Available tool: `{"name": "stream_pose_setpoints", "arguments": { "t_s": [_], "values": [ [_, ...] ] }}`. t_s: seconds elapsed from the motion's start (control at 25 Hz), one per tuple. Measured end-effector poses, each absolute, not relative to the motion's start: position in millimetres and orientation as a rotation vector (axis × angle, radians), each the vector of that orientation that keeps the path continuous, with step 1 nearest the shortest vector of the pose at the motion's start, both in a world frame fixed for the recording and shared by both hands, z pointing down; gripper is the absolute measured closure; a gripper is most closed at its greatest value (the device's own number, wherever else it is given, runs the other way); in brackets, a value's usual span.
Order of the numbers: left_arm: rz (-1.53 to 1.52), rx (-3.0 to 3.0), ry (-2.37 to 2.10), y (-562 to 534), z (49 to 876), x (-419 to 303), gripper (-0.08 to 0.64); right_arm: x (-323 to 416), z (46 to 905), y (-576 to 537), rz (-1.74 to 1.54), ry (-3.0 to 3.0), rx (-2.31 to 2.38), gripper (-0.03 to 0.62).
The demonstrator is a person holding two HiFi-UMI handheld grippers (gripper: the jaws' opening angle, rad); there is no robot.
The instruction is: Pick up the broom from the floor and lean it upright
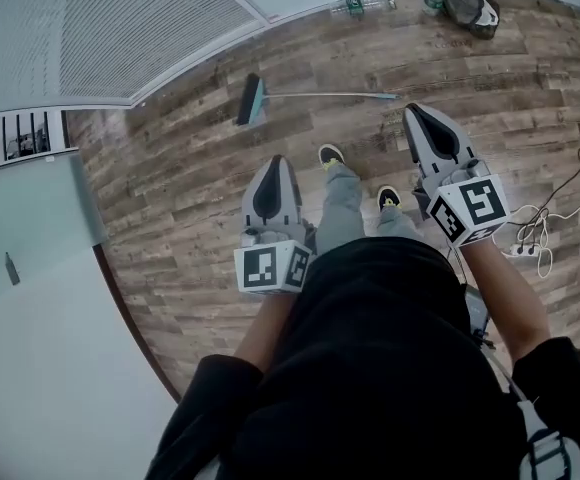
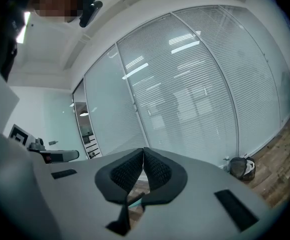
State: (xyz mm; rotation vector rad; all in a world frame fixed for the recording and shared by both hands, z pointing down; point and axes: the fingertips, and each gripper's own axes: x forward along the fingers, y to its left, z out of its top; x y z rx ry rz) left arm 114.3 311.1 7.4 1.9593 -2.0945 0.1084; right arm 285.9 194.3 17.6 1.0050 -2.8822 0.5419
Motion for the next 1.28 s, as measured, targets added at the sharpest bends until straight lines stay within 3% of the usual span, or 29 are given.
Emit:
{"name": "stream_pose_setpoints", "arguments": {
  "t_s": [0.48, 0.68, 1.28],
  "values": [
    [-0.025, 1.957, -2.104, 228, -3, -44, 0.538, 125, -7, 125, 0.432, -2.864, 0.963, 0.574],
    [0.023, 1.977, -2.084, 206, 12, -86, 0.537, 98, -3, 101, 0.472, -2.852, 1.016, 0.574],
    [0.163, 2.124, -1.870, 85, 21, -65, 0.538, 119, 3, -6, 0.500, -2.813, 1.191, 0.574]
  ]
}}
